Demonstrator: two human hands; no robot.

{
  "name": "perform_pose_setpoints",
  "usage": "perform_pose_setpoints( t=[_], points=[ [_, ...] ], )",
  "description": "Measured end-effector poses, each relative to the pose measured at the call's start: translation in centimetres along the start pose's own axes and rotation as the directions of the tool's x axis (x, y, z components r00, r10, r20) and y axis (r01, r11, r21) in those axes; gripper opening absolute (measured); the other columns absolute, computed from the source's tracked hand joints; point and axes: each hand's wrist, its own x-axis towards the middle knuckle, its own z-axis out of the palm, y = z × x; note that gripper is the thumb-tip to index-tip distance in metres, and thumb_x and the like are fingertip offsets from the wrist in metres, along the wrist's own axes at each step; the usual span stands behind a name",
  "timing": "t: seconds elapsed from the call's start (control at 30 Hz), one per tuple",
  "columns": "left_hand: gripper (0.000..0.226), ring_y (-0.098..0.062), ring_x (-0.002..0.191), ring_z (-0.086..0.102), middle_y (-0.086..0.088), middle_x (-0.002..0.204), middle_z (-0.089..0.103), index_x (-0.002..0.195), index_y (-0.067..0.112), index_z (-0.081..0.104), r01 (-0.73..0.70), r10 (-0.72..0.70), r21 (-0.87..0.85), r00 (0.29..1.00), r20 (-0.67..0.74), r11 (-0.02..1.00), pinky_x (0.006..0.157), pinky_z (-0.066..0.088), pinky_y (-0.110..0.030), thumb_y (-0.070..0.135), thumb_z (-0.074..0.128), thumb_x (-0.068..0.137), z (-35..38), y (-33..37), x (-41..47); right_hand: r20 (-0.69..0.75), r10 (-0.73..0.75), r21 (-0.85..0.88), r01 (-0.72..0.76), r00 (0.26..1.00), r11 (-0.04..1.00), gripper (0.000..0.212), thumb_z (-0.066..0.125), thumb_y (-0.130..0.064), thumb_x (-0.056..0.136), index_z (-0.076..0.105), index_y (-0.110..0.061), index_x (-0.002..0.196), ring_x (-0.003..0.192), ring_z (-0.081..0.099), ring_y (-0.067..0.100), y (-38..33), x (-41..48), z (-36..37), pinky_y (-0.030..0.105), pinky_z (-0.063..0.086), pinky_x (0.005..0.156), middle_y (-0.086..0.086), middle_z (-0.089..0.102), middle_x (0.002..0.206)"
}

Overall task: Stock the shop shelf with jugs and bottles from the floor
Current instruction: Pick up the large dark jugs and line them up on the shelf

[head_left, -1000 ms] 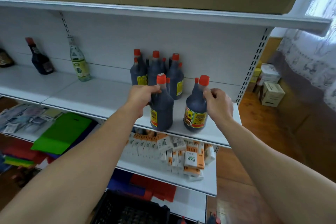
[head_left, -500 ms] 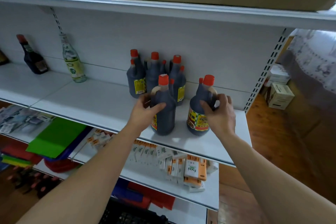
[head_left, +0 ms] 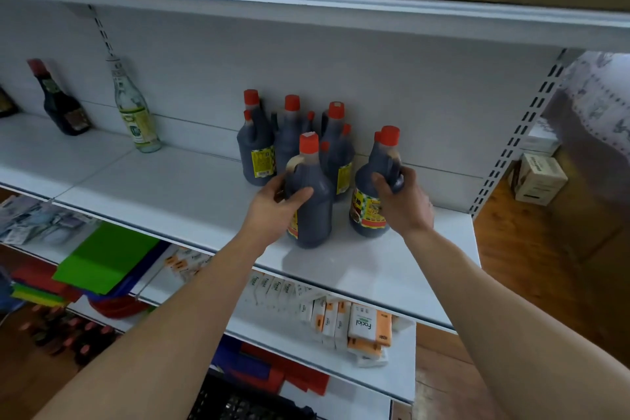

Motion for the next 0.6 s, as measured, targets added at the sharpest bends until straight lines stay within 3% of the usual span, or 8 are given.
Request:
perform_pose_setpoints(
  t=[0.17, 0.27, 0.37, 0.6],
  points=[
    [0.035, -0.019, 0.095, 0.063, -0.001, 0.103, 0.068, 0.113, 0.024, 0.061, 0.024, -0.024, -0.01, 1.0, 0.004, 1.0, 0.091, 0.054, -0.045, 0.035, 0.074, 0.082, -0.1, -0.4, 0.9, 0.007, 0.017, 0.049, -0.017, 1.0, 0.999, 0.053, 0.047, -0.053, 0.093, 0.038, -0.022, 0.135, 0.112, 0.057, 0.035, -0.4, 2.1, 1.2, 0.041, 0.047, 0.086, 0.008, 0.058, 0.128],
    [0.023, -0.014, 0.088, 0.062, 0.004, 0.094, 0.067, 0.104, 0.03, 0.061, 0.015, -0.014, -0.009, 1.0, 0.013, 1.0, 0.09, 0.053, -0.042, 0.03, 0.072, 0.084, -0.2, -0.7, 1.3, -0.008, 0.029, 0.076, -0.029, 1.0, 0.997, 0.054, 0.048, -0.053, 0.091, 0.038, -0.025, 0.136, 0.113, 0.057, 0.036, -0.5, 3.2, 2.1, 0.046, 0.049, 0.089, 0.008, 0.057, 0.131],
    [0.02, -0.014, 0.095, 0.063, 0.008, 0.096, 0.067, 0.095, 0.042, 0.058, -0.009, 0.009, 0.008, 1.0, 0.016, 1.0, 0.09, 0.054, -0.04, 0.032, 0.071, 0.084, 0.0, -1.0, 1.5, -0.034, 0.036, 0.083, -0.033, 0.999, 0.996, 0.056, 0.049, -0.053, 0.092, 0.036, -0.025, 0.138, 0.116, 0.055, 0.037, -0.5, 4.0, 2.7, 0.045, 0.047, 0.091, 0.007, 0.054, 0.135],
    [0.038, -0.019, 0.106, 0.064, 0.002, 0.107, 0.068, 0.111, 0.032, 0.061, 0.005, -0.005, -0.023, 1.0, 0.005, 1.0, 0.092, 0.053, -0.04, 0.042, 0.075, 0.078, 0.2, -1.6, 1.5, -0.025, 0.029, 0.093, -0.027, 0.999, 0.995, 0.058, 0.048, -0.053, 0.093, 0.034, -0.026, 0.142, 0.119, 0.054, 0.036, 0.0, 5.2, 2.8, 0.043, 0.045, 0.09, 0.008, 0.053, 0.136]
  ],
)
